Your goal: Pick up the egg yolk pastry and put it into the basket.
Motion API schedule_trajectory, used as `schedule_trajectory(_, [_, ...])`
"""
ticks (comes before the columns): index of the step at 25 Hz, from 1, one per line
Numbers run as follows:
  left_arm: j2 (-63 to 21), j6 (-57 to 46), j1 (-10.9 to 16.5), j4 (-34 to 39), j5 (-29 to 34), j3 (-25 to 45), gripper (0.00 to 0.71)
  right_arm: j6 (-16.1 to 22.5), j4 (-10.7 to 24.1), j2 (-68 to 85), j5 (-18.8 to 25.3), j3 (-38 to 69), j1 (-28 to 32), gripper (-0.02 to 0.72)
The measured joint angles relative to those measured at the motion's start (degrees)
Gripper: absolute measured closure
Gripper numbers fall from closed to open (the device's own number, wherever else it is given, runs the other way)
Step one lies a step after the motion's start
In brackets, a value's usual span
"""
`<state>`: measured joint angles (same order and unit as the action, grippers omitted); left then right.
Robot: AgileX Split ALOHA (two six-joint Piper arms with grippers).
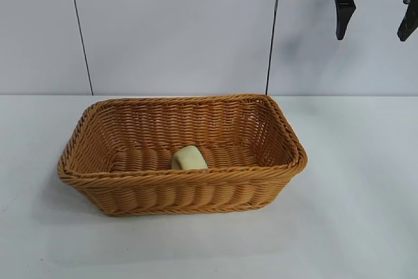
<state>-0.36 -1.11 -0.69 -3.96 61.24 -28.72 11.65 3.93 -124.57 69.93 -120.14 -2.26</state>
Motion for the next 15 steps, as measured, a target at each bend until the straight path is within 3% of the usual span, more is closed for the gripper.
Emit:
schedule_trajectory(6, [0.0, 0.0, 0.0, 0.0, 0.0, 0.0, 0.018, -0.05, -0.31, 3.73, -0.24, 6.73, 0.0, 0.008])
schedule_trajectory(15, [0.0, 0.0, 0.0, 0.0, 0.0, 0.0, 0.018, -1.76, -1.71, 24.87, -0.25, 35.11, 0.0, 0.008])
